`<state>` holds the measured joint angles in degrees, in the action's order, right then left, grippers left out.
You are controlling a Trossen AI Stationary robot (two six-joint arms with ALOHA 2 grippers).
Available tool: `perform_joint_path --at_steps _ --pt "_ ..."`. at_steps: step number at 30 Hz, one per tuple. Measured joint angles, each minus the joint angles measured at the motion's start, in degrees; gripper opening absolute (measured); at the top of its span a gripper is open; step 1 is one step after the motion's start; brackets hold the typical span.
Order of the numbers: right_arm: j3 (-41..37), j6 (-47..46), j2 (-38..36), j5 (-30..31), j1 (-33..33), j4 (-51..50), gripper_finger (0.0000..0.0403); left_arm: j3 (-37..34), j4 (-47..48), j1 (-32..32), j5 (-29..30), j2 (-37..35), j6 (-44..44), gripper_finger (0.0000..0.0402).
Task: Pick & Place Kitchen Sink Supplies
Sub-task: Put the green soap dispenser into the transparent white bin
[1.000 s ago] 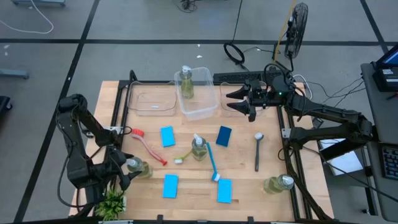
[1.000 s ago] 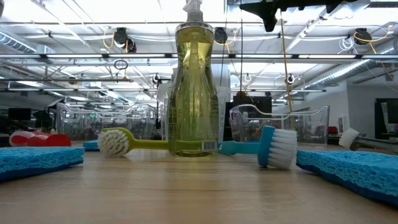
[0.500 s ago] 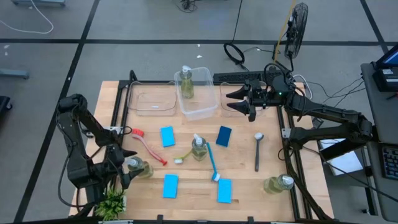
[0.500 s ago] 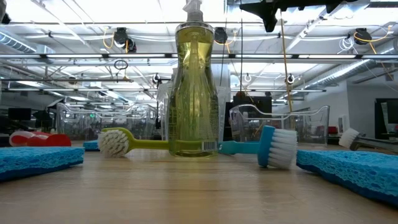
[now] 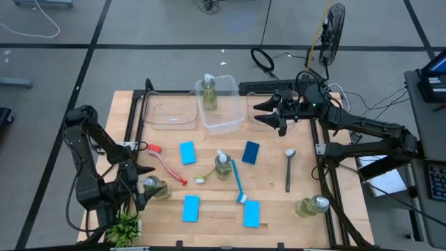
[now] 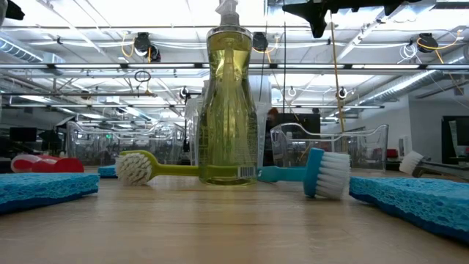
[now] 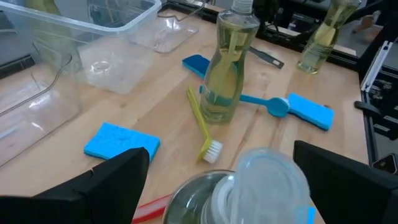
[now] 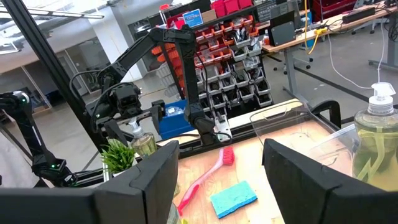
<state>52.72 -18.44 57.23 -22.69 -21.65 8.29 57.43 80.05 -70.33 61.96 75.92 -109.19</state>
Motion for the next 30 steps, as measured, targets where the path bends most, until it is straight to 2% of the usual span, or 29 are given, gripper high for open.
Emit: perform_joint_path --at_steps 3,6,19,28,30 --pt "0.0 0.0 0.0 0.0 0.0 0.0 0.0220 0.0 -0.2 0.8 -0.2 0.0 1.5 0.0395" --pt "0.0 0.0 0.0 0.0 0.0 0.0 0.0219 0.0 -0.4 1.8 -0.4 0.0 3.2 0.0374" --pt "0.0 0.0 0.0 0.0 0.0 0.0 0.0219 0.0 -1.2 2.6 -0.4 0.0 5.1 0.0229" --pt "0.0 0.0 0.0 -0.1 0.0 0.0 0.0219 0.0 -1.0 2.6 0.1 0.0 5.2 0.0100" --pt "0.0 0.0 0.0 -0.1 0.0 0.0 0.0219 0.0 -1.1 2.6 0.0 0.0 5.3 0.0099"
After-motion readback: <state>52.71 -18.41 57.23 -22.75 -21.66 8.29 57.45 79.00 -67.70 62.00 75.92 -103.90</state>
